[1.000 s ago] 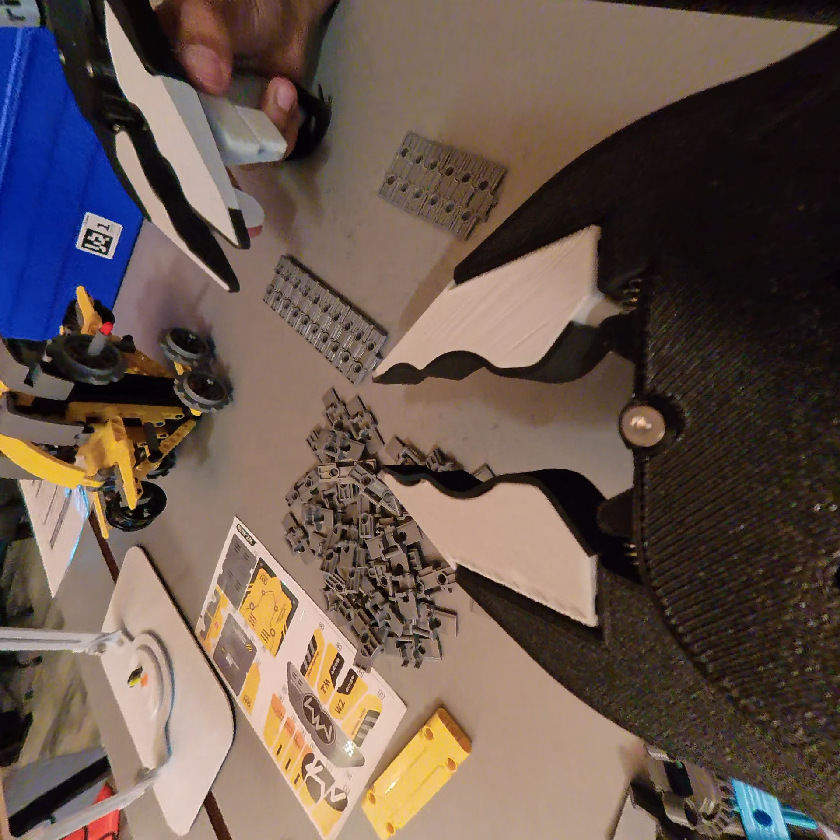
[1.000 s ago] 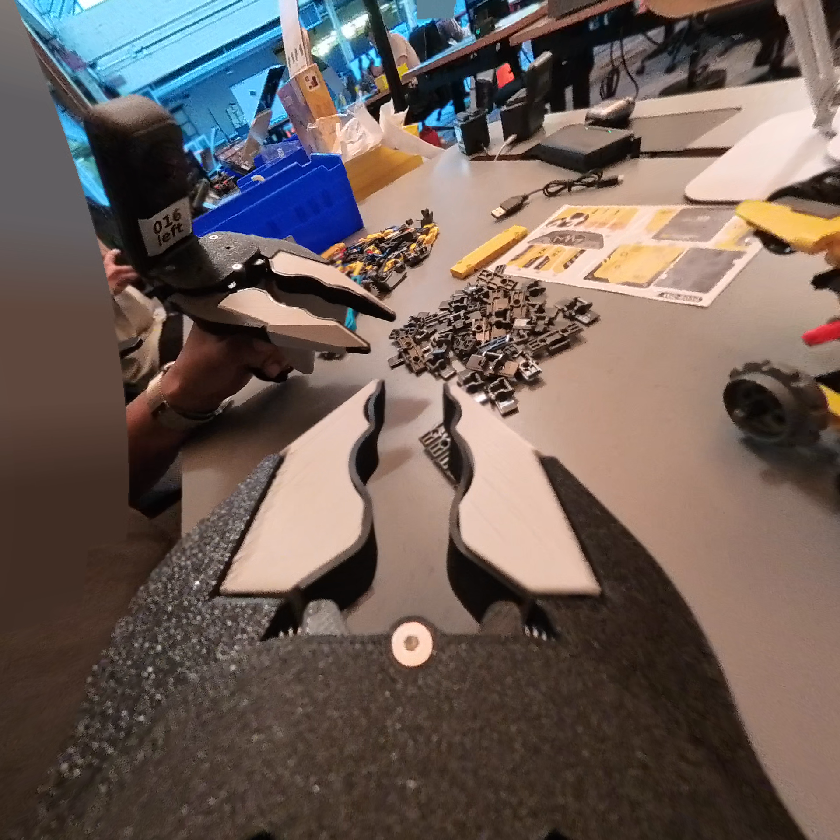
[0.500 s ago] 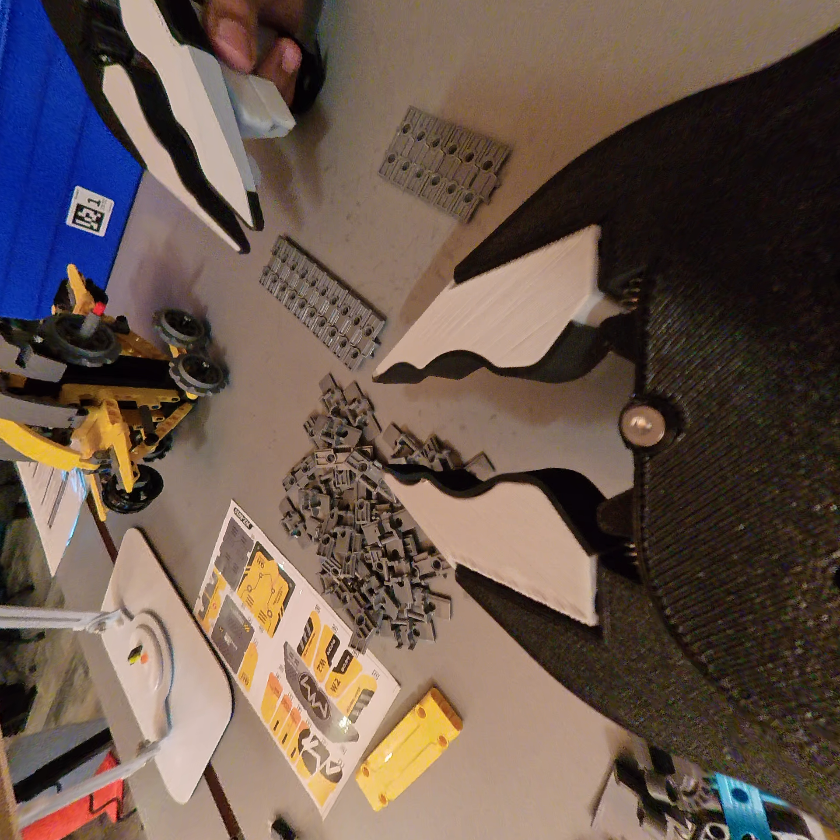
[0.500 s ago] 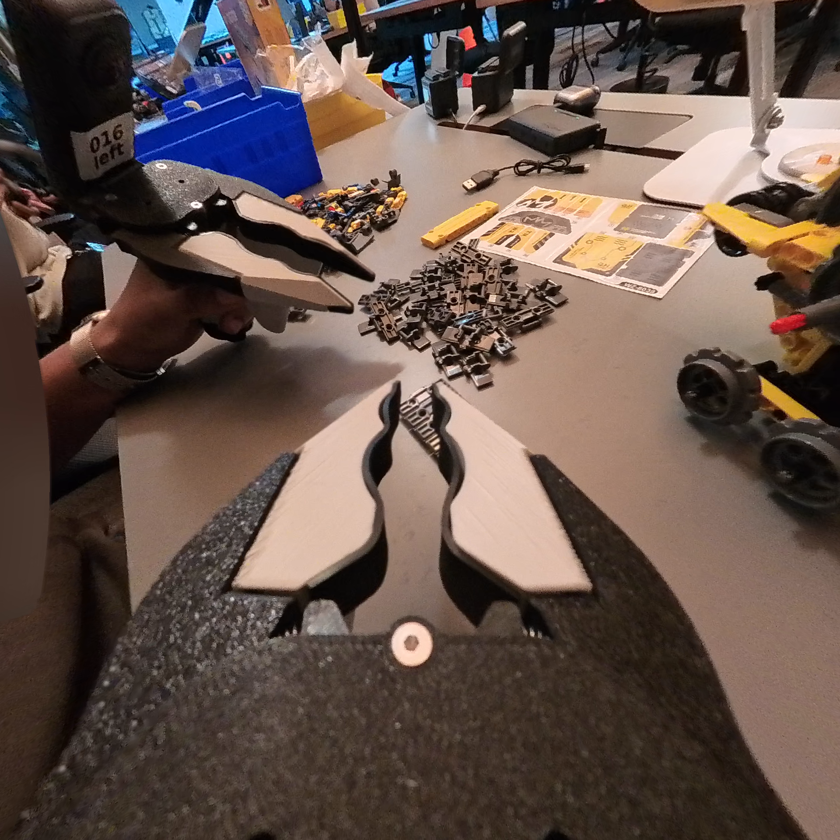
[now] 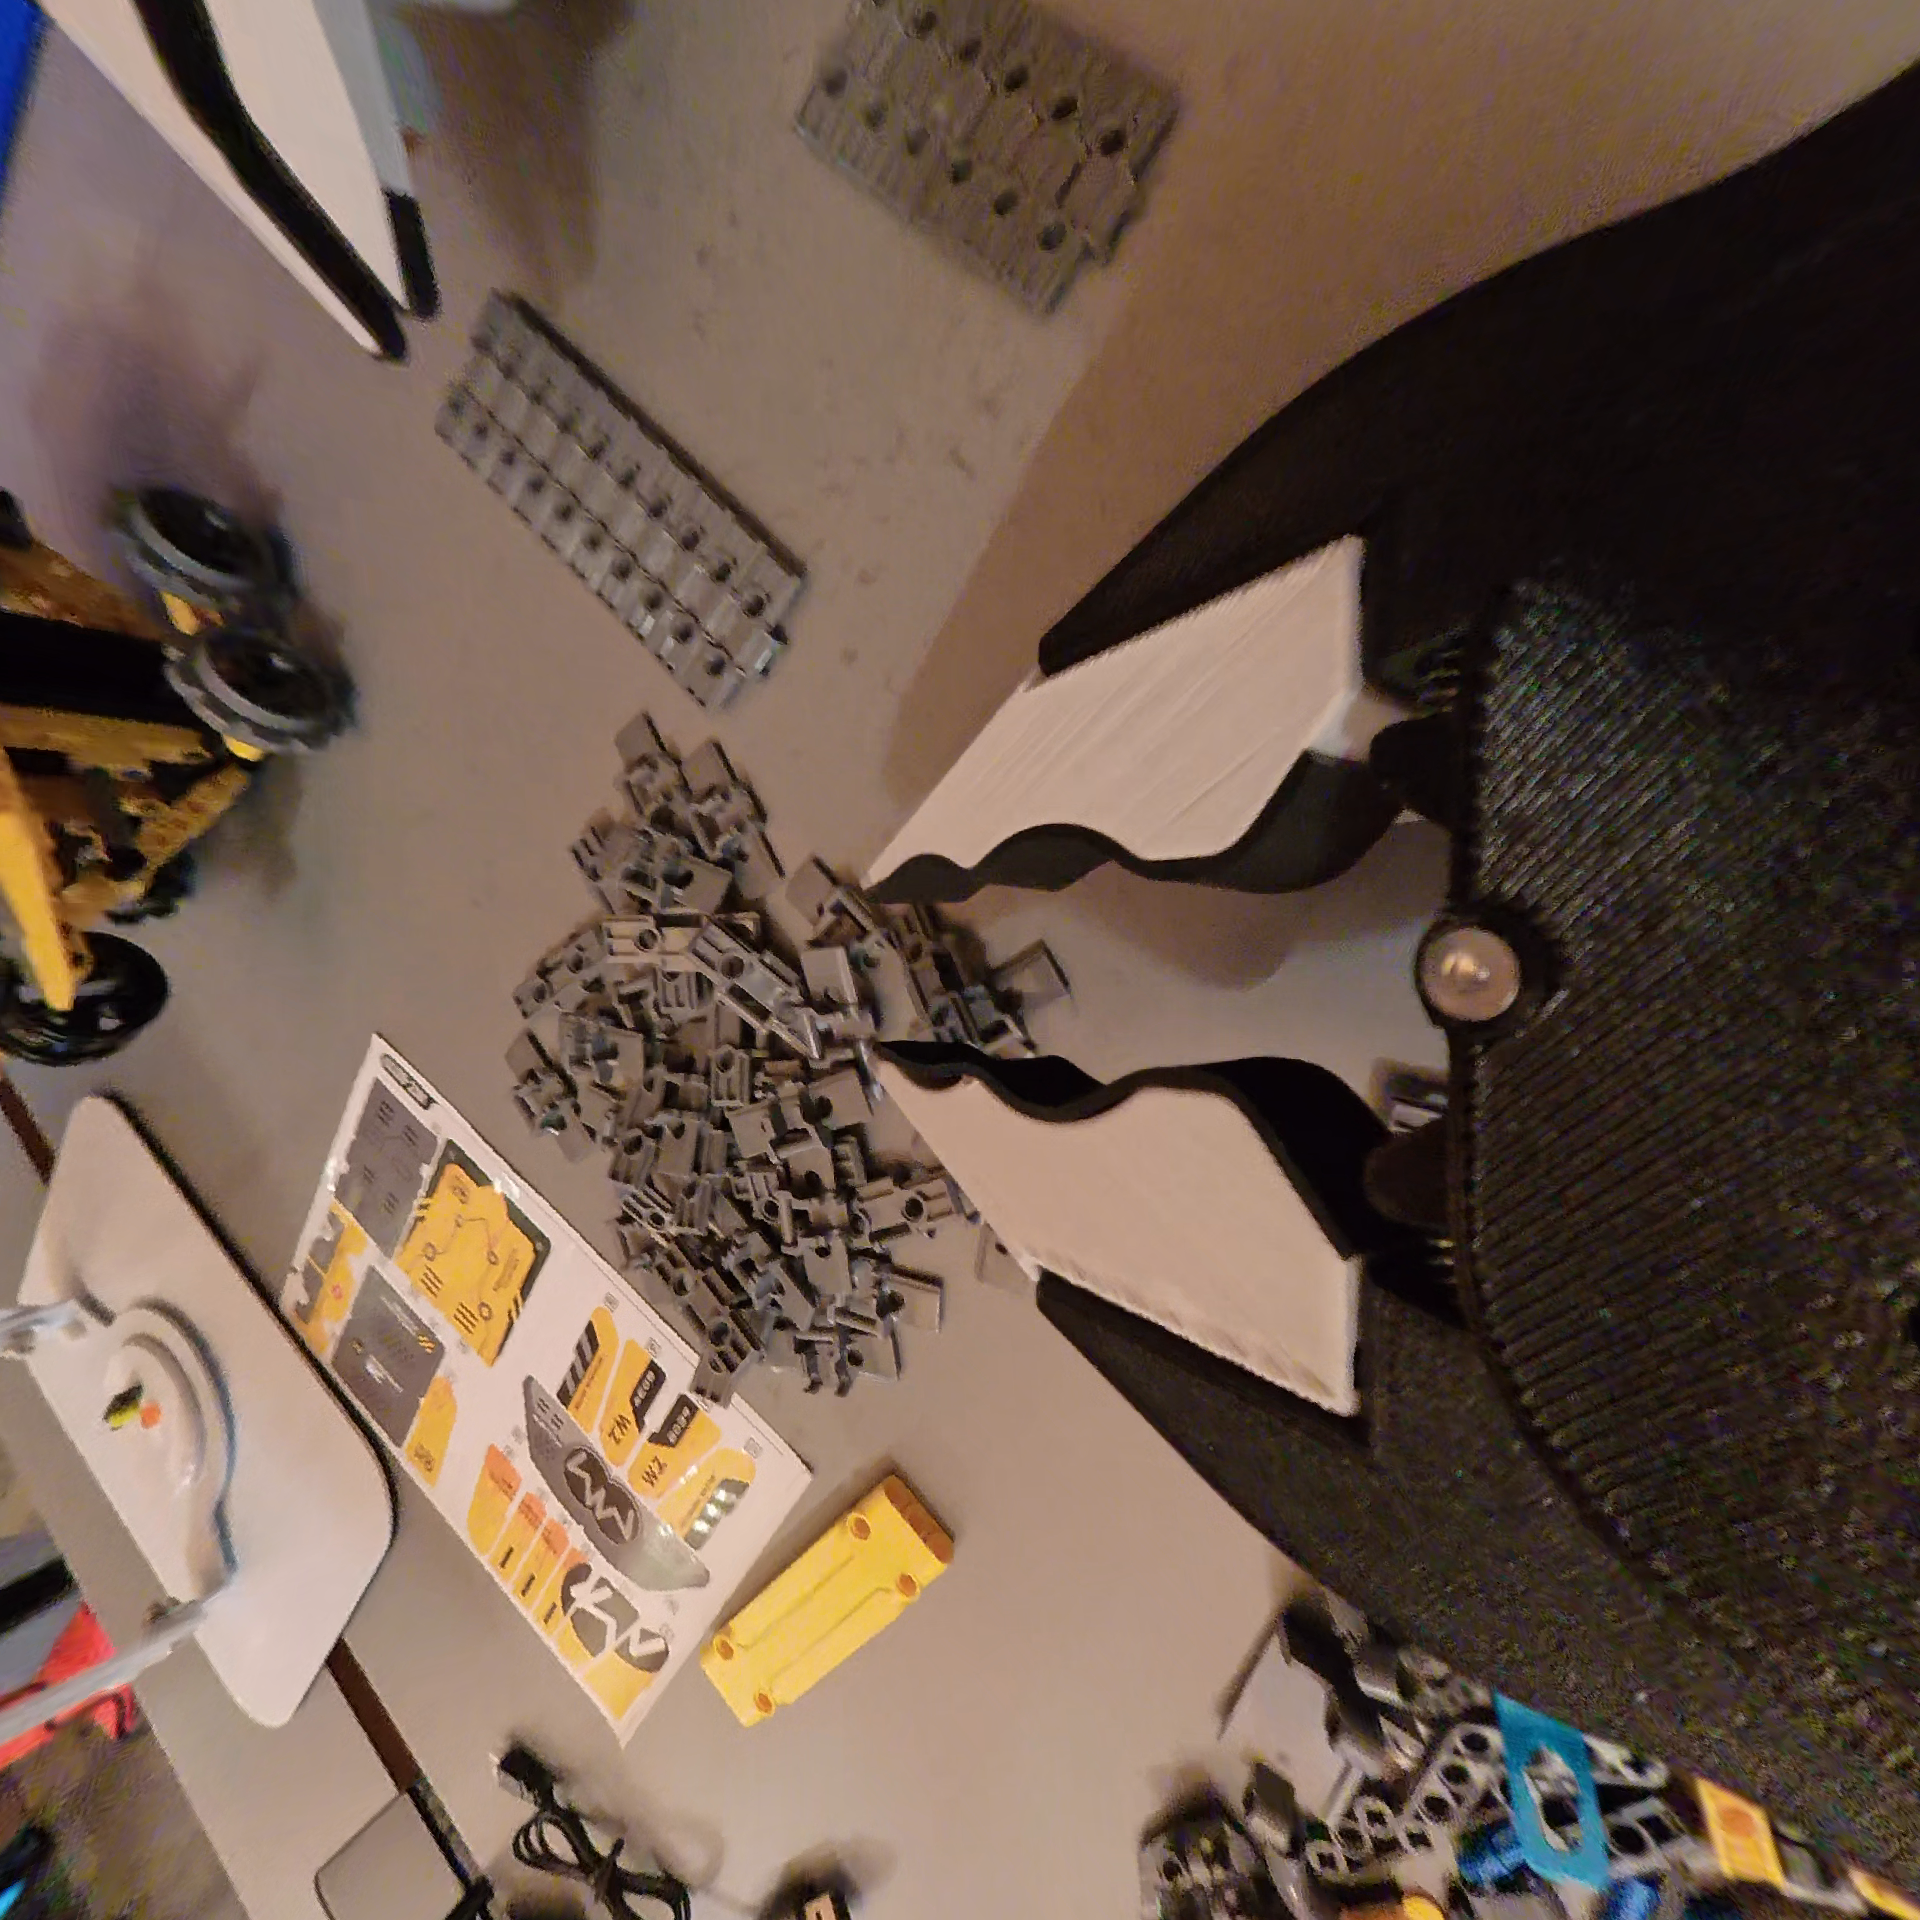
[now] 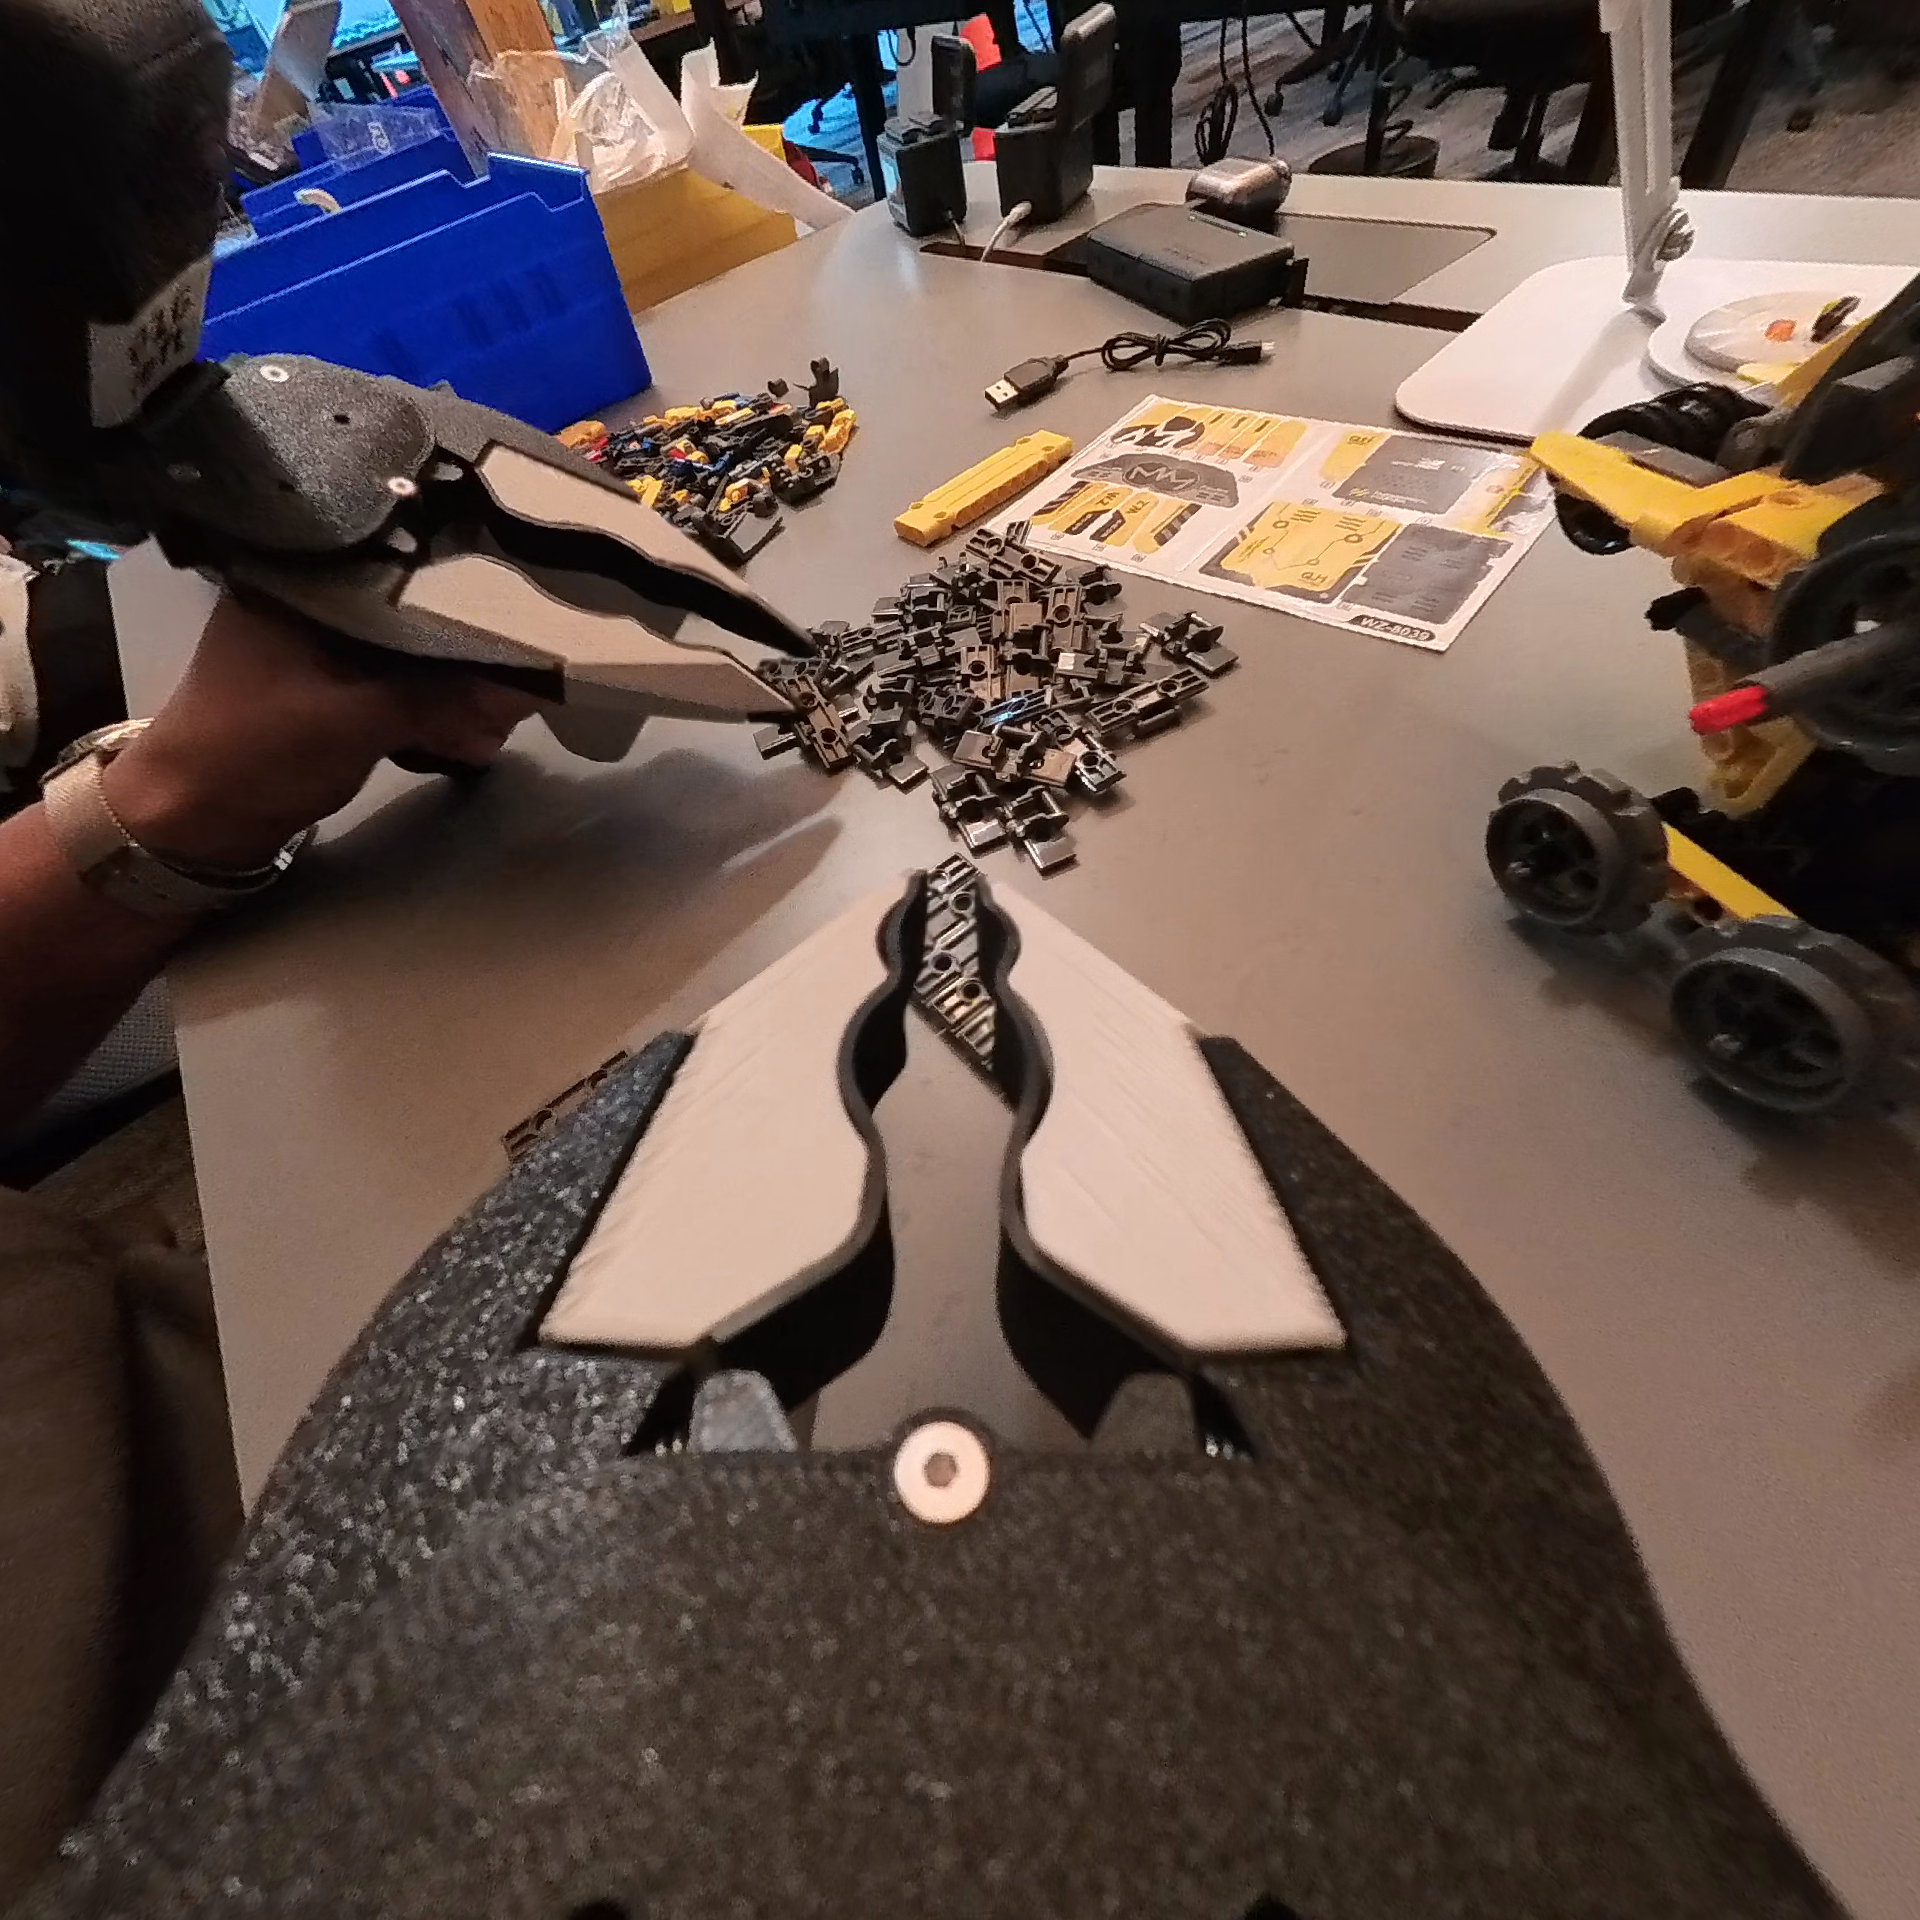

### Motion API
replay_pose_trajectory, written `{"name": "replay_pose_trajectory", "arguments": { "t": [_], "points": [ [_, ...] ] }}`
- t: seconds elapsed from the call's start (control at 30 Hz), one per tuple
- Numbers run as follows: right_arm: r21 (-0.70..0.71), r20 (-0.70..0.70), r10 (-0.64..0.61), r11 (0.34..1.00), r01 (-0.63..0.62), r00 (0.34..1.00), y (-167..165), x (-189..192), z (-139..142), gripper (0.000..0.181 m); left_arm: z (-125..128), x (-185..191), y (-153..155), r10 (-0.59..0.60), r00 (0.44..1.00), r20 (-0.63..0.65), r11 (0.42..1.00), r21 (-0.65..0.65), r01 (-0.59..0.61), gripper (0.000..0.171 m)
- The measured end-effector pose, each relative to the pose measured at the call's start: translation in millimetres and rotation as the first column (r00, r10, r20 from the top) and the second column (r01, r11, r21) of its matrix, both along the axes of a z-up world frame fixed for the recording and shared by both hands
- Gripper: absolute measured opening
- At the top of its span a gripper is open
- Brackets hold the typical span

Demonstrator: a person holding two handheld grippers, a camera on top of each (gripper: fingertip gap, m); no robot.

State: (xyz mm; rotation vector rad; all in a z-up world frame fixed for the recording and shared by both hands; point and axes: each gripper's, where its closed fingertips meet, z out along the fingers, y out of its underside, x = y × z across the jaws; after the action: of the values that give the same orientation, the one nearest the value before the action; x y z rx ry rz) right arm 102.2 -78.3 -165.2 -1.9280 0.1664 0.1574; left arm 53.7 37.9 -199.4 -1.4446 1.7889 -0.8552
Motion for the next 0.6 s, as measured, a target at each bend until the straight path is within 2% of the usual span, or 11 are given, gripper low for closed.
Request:
{"name": "replay_pose_trajectory", "arguments": {
  "t": [0.1, 0.23, 0.6],
  "points": [
    [-0.007, 0.003, -0.004, 1.000, 0.004, 1.000, 0, 1, -1, 0.011, -5, -2, 9, 0.037, 0.999, -0.024, 0.998, 0.052, -0.036, 0.024],
    [-0.008, 0.005, -0.007, 1.000, 0.007, 1.000, 0, 1, -1, 0.013, -3, -4, 8, 0.012, 1.000, -0.016, 1.000, 0.016, -0.012, 0.026],
    [0.004, 0.006, -0.005, 1.000, 0.005, 1.000, 0, 1, 1, 0.015, -16, -6, 7, -0.003, 0.997, -0.080, 0.995, 0.103, 0.011, 0.018]
  ]
}}
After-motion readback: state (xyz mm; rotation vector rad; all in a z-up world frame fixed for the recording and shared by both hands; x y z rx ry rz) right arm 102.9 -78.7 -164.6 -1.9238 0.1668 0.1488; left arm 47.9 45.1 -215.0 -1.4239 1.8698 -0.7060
